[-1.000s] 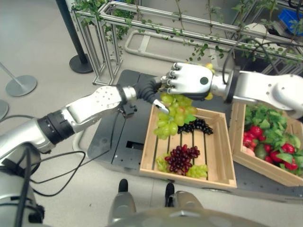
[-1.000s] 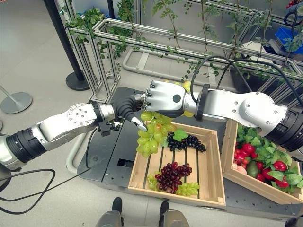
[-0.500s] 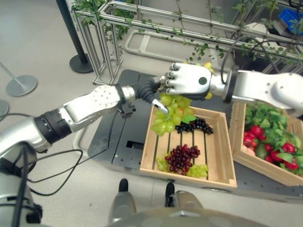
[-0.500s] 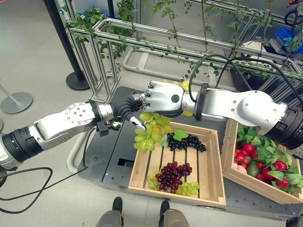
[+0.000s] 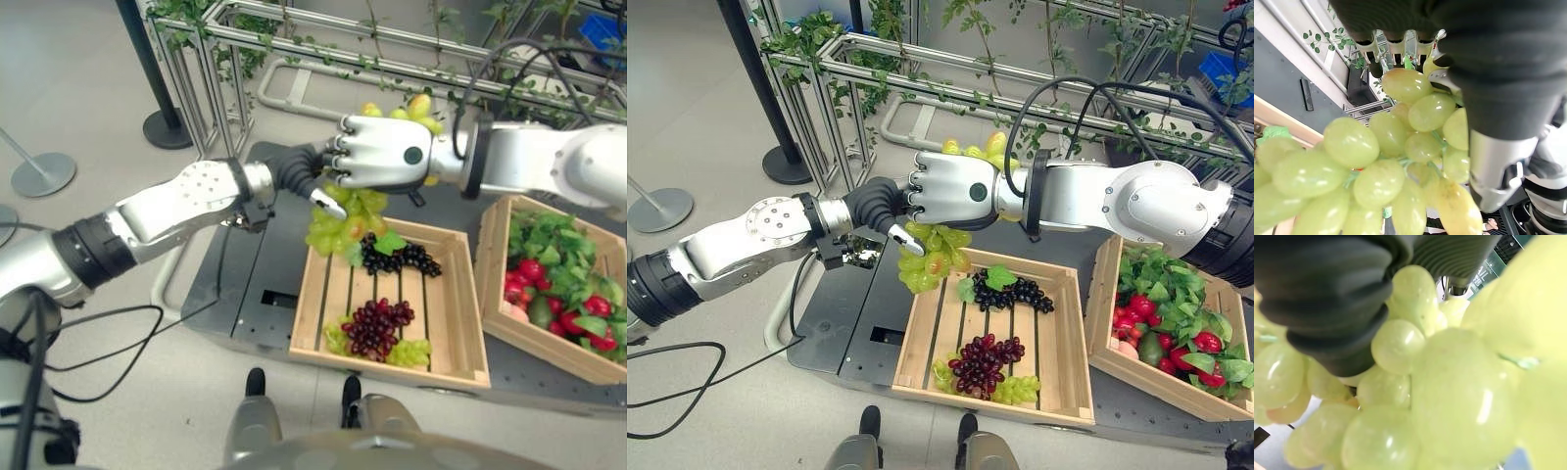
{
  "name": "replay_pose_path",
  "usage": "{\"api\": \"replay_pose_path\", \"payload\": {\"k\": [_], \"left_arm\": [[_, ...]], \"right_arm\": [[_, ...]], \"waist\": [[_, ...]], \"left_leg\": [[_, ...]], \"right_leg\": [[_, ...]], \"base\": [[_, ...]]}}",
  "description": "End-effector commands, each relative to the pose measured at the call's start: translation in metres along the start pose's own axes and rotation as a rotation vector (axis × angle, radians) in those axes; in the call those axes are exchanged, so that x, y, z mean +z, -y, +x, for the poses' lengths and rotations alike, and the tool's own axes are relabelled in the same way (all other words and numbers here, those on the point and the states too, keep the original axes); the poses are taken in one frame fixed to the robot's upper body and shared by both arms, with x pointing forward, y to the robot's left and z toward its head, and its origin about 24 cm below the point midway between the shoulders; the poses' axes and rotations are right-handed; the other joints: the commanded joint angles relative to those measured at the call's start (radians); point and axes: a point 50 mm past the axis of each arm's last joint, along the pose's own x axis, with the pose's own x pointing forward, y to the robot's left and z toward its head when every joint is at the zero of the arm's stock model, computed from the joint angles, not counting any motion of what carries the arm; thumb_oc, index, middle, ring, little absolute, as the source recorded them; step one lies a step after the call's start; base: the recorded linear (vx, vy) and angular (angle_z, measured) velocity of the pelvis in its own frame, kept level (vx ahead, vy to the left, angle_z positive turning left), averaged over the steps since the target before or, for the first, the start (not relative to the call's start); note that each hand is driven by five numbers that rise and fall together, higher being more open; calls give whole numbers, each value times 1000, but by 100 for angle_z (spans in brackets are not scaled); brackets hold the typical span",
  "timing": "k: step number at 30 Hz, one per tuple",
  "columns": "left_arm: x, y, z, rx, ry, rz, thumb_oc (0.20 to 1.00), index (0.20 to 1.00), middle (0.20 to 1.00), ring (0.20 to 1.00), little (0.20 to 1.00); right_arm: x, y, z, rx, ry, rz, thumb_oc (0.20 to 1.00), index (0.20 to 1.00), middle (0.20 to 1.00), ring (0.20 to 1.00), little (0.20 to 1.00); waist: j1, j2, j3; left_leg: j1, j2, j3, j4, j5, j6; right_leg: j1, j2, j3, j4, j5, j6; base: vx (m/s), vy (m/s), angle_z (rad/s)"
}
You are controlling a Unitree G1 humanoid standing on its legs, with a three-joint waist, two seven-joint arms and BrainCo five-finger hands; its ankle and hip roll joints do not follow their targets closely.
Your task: Pick up the fruits from the basket on one side to the basket on the other side
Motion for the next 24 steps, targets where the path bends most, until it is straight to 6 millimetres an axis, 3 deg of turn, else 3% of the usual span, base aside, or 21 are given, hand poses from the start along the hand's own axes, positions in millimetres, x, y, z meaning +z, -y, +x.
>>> {"api": "replay_pose_path", "payload": {"k": [1, 15, 24], "left_arm": [[38, 48, 19, -265, 218, -17, 1000, 1000, 1000, 1000, 1000], [28, 51, 18, -276, 173, -77, 1000, 1000, 1000, 1000, 1000], [32, 54, 24, -285, 200, -70, 1000, 1000, 1000, 1000, 1000]], "right_arm": [[-52, 64, 7, -261, -186, -241, 200, 200, 200, 200, 200], [-68, 63, -3, -230, -249, -321, 200, 200, 200, 200, 200], [-77, 69, -2, -261, -282, -365, 200, 200, 200, 200, 200]], "waist": [[4, -12, -9], [3, -15, -13], [5, -19, -15]], "left_leg": [[-9, 5, 9, 77, -93, 18], [-9, 3, 9, 75, -93, 19], [-8, 4, 7, 75, -94, 18]], "right_leg": [[11, -33, 22, 10, 5, 83], [13, -33, 23, 5, 8, 84], [16, -32, 25, 3, 6, 84]], "base": [[0, 0, 0], [0, 0, 0], [0, 0, 0]]}}
